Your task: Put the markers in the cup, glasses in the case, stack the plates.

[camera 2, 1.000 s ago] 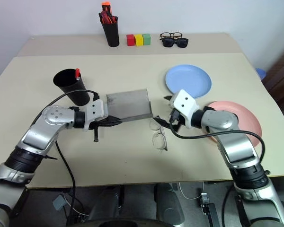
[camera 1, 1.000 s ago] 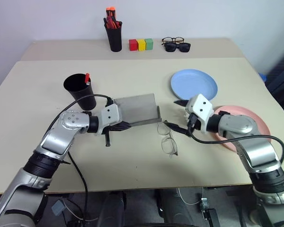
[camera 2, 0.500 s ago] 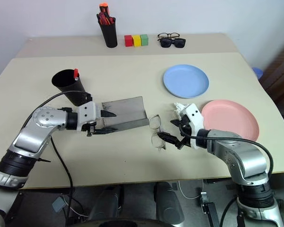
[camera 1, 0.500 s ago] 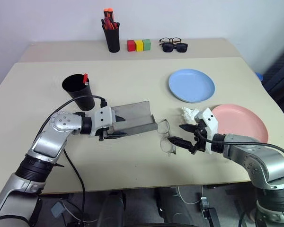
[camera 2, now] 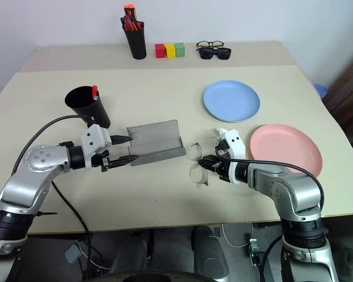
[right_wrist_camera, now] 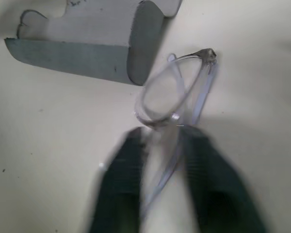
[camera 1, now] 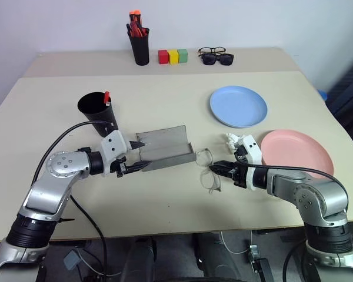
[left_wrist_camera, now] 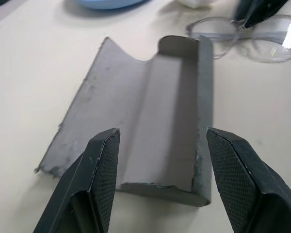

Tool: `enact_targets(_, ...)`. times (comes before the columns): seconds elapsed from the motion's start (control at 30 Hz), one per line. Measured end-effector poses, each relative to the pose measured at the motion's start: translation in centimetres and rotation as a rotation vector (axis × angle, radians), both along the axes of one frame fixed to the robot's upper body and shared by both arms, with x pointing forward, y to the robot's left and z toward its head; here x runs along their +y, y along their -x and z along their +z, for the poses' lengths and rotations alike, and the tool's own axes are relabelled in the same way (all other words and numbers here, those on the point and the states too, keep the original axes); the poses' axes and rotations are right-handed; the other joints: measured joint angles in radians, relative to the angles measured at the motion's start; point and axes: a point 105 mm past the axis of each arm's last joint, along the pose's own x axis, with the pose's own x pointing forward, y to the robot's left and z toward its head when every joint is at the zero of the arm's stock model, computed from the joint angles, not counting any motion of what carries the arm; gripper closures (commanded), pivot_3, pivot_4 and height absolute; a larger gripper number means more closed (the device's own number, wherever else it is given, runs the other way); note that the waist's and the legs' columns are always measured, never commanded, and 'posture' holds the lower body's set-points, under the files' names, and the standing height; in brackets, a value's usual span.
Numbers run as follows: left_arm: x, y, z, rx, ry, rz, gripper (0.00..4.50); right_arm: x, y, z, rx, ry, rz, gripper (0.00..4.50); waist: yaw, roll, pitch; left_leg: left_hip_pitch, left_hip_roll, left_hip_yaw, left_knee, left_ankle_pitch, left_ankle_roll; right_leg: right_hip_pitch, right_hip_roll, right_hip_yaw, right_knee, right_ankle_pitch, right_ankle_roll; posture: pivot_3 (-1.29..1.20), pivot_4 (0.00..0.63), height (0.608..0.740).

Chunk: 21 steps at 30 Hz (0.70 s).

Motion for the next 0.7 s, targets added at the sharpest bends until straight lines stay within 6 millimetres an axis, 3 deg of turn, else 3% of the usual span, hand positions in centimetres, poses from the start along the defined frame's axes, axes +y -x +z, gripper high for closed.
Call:
enact_targets(0.2, 1.2, 0.2, -0.8, 0.008, 0.026, 0.088, 1.62, -1.0, 0.1, 1.1, -0.06, 0.092, 0.027, 4.44, 0.003, 0.0, 0.0, 0.0, 0.0, 0.0, 0.001, 0.0, 0.0, 0.0, 0.0, 0.0, 0.0, 0.0, -0.001, 0.0, 0.15, 0.74)
enact_targets(0.3, 2.3, -0.1, -0.6, -0.012, 0.049, 0.164, 1.62, -1.4, 0.0, 3.4, -0.216, 0.241, 0.119, 4.44, 0.003, 0.0, 0.0, -0.001, 0.0, 0.001, 0.002, 0.0, 0.0, 0.0, 0.0, 0.0, -0.001, -0.002, -0.003, 0.0, 0.15, 0.74)
enact_targets(0.37, 2.9, -0.2, -0.3, -0.028, 0.056, 0.194, 1.62, -0.7, -0.1, 5.1, -0.324, 0.286, 0.198, 4.44, -0.001, 0.0, 0.0, 0.0, 0.0, 0.001, 0.001, 0.0, 0.0, 0.0, 0.0, 0.0, -0.001, -0.002, -0.003, 0.0, 0.15, 0.74)
enact_targets(0.47, 3.7, -0.3, -0.1, -0.043, 0.064, 0.238, 1.62, 2.5, -0.4, 8.3, -0.493, 0.282, 0.353, 4.44, -0.013, 0.001, 0.0, 0.001, 0.001, 0.001, 0.001, 0.0, 0.001, 0.0, 0.0, 0.0, 0.0, -0.001, -0.003, 0.0, 0.15, 0.74)
enact_targets(0.57, 4.7, -0.2, -0.4, -0.041, 0.069, 0.285, 1.62, 7.8, -1.6, 10.8, -0.583, 0.144, 0.424, 4.44, -0.029, 0.0, 0.0, 0.001, 0.002, 0.001, 0.001, 0.0, 0.001, 0.0, 0.001, 0.0, 0.001, 0.002, -0.002, 0.0, 0.15, 0.74)
enact_targets(0.7, 6.1, 0.0, -0.1, -0.056, 0.075, 0.344, 1.62, 12.8, -2.7, 9.1, -0.532, 0.123, 0.473, 4.44, -0.016, 0.0, 0.0, -0.001, 0.001, -0.001, 0.0, 0.0, 0.001, 0.0, 0.0, -0.002, 0.0, 0.002, -0.002, 0.0, 0.15, 0.74)
